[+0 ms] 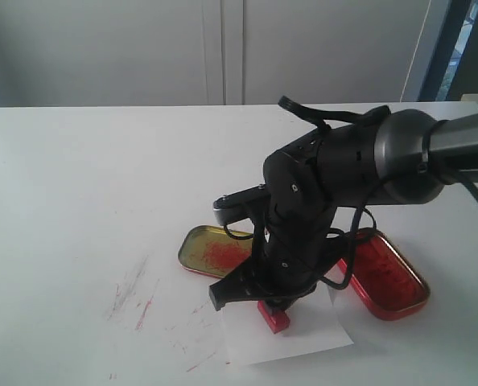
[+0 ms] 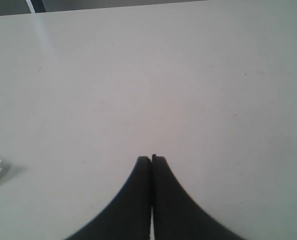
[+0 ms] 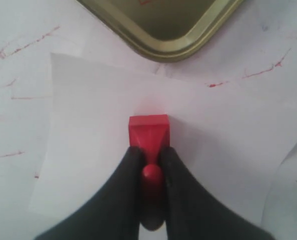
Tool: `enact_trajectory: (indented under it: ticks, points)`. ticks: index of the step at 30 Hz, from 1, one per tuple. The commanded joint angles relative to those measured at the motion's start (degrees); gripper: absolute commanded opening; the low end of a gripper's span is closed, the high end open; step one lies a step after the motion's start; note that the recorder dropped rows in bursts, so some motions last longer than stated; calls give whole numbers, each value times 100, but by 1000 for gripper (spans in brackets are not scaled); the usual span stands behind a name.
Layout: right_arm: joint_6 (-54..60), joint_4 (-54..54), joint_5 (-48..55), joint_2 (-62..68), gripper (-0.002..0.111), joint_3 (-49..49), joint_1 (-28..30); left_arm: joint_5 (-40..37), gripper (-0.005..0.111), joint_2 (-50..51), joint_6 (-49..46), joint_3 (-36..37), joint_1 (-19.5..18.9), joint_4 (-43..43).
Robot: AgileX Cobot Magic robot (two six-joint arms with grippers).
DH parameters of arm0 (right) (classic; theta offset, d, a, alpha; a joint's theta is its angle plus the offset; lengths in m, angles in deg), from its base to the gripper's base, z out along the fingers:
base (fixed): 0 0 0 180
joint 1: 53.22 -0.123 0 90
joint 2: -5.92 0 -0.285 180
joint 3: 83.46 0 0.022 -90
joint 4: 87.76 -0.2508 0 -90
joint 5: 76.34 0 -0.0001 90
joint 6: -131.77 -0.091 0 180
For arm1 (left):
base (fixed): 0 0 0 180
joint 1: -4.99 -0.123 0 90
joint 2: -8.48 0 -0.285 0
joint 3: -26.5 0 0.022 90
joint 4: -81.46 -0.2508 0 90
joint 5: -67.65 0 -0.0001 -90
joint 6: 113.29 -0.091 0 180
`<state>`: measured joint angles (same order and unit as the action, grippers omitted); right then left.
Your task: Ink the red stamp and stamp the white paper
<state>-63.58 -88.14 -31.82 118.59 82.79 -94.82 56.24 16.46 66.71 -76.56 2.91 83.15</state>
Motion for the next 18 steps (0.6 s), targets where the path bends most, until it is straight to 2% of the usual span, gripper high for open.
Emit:
enact_trajectory:
  ticks: [1,18]
  points:
    - [-39,39,-76,-12,0,-24,-1,-16,0,-19,0,27,4,4]
    - [-39,39,-97,670,0,-24,-1,-16,0,-19,0,27,4,4]
